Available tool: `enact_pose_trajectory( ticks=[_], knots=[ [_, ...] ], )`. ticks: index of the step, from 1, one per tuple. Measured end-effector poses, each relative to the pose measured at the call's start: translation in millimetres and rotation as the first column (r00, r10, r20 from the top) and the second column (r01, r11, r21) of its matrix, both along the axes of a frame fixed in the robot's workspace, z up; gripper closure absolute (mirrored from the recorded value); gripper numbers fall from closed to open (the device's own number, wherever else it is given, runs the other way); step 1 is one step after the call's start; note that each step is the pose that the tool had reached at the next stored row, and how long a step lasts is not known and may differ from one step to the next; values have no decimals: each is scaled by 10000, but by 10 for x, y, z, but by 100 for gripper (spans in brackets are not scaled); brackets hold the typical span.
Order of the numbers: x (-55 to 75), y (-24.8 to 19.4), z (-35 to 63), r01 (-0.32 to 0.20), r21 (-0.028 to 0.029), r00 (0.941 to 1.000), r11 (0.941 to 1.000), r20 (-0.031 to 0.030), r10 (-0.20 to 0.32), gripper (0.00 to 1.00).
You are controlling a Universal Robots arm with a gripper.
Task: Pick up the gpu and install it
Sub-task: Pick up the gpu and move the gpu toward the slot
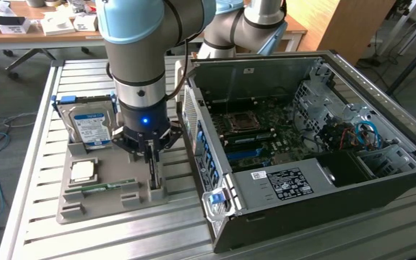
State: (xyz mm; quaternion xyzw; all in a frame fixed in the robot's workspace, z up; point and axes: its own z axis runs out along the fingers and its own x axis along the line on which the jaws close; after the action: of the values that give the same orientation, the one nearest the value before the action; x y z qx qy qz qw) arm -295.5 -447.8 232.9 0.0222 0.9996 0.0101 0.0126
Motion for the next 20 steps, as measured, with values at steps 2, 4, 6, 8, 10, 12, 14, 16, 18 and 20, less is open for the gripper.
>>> enact_pose_trajectory(
  ticks=[2,4,6,8,10,12,14,16,18,20],
  knots=[
    [0,0,0,0,0,10000,10000,0,0,74],
    [0,0,0,0,0,10000,10000,0,0,74],
    [0,0,0,0,0,10000,10000,0,0,74],
    [0,0,0,0,0,10000,10000,0,0,74],
    [0,0,0,0,0,10000,10000,0,0,74],
    [0,0,7,1,2,10000,10000,3,-1,74],
    [0,0,37,1,1,10000,10000,0,-1,74],
    [0,0,77,0,0,10000,10000,0,0,74],
    [0,0,121,0,0,10000,10000,0,0,74],
    [0,0,174,0,1,10000,10000,0,0,74]
  ],
)
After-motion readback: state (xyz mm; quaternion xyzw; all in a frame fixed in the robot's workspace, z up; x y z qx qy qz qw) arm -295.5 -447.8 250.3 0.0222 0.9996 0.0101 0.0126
